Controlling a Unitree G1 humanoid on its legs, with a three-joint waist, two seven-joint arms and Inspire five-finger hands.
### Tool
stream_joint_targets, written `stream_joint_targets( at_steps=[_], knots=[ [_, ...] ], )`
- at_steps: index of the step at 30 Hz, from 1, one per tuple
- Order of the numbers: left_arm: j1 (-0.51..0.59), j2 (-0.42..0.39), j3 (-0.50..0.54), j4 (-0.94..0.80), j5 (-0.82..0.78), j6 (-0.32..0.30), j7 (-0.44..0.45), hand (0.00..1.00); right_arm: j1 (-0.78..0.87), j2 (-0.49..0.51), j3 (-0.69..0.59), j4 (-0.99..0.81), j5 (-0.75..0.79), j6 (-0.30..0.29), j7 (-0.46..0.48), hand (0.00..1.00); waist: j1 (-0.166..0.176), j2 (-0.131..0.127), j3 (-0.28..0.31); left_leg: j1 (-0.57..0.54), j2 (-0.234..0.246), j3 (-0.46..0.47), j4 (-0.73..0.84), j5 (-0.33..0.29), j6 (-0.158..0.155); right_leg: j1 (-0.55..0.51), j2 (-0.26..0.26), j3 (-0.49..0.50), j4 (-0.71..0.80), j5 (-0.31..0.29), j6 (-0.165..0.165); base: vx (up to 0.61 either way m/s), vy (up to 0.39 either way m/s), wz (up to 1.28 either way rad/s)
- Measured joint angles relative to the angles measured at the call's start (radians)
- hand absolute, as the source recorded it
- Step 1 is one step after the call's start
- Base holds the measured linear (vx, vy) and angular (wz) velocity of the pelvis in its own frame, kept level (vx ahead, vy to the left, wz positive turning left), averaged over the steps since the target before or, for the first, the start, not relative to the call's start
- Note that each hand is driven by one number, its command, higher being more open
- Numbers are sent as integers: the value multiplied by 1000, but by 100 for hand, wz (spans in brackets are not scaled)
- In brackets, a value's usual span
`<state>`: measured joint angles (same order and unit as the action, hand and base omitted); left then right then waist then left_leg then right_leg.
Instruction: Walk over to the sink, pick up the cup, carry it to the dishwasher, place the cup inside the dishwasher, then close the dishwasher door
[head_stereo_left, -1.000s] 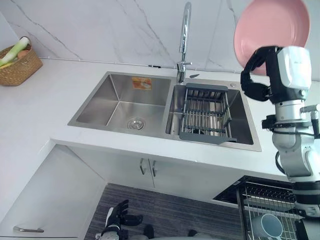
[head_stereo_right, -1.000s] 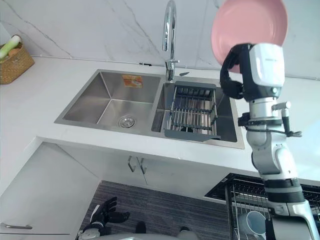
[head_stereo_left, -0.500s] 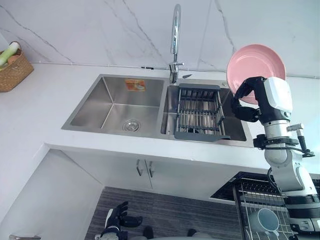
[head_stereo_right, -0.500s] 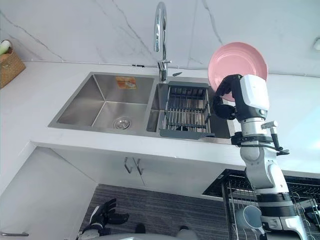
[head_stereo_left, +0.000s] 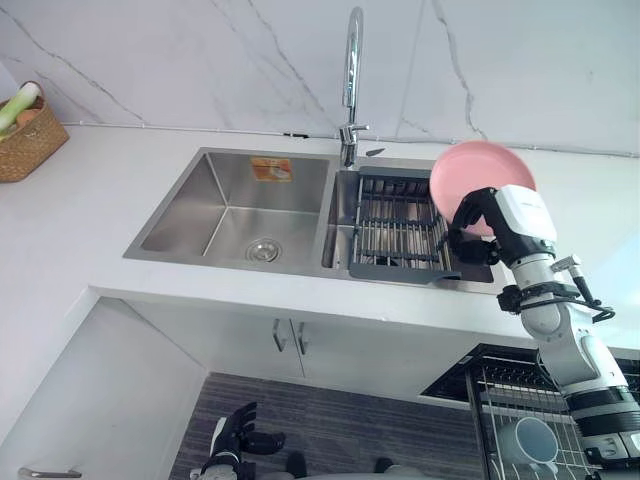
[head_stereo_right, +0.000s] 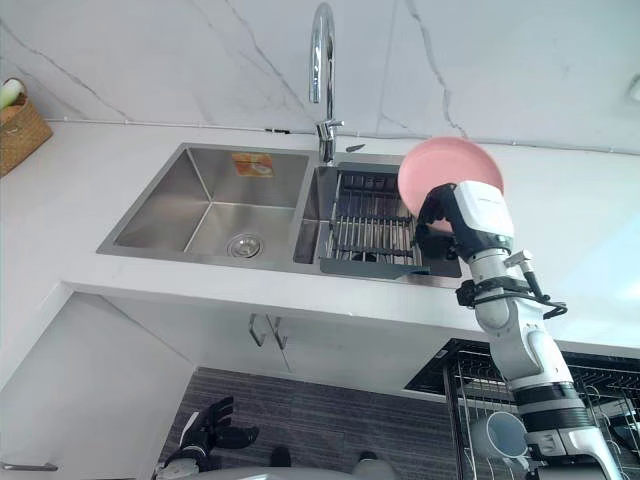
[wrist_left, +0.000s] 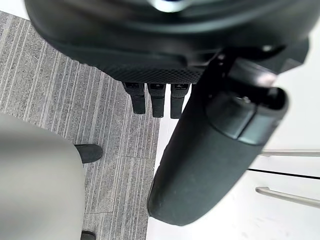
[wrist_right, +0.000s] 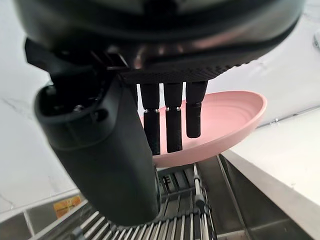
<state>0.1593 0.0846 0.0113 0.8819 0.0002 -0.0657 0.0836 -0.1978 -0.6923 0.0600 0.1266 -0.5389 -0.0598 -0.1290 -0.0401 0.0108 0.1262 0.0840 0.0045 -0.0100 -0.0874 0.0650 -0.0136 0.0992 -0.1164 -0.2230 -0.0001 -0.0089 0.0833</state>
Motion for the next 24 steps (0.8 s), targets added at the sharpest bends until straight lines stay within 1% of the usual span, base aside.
stream_joint_targets(
  at_steps=[6,10,17,20,24],
  knots=[
    [0,0,1,0,0,-5,0,90,-52,-15,63,63,3,-2,12,30,2,0,0,-5,-4,-7,0,1,1,-1,-3,-7,-2,0,0,-7,-7,3],
    [0,0,1,0,0,-5,0,90,-71,-16,69,70,4,-2,14,30,3,0,0,-6,-7,-11,0,2,2,1,-6,-12,-3,0,1,-10,-4,3],
    [0,0,1,-2,0,-8,0,90,-121,-65,145,126,3,-13,29,30,8,0,0,-14,-10,-27,0,4,5,1,-9,-29,-4,-1,2,-25,-13,7],
    [0,-1,1,-4,0,-12,1,90,-131,-68,147,145,3,-19,35,30,15,-1,1,-16,-11,-29,0,4,6,1,-9,-32,-4,-1,2,0,0,0],
    [0,-1,1,-5,0,-15,1,90,-167,-72,165,163,3,-19,36,30,15,-1,1,-17,-12,-30,0,5,6,1,-10,-33,-5,-1,2,0,0,0]
  ],
)
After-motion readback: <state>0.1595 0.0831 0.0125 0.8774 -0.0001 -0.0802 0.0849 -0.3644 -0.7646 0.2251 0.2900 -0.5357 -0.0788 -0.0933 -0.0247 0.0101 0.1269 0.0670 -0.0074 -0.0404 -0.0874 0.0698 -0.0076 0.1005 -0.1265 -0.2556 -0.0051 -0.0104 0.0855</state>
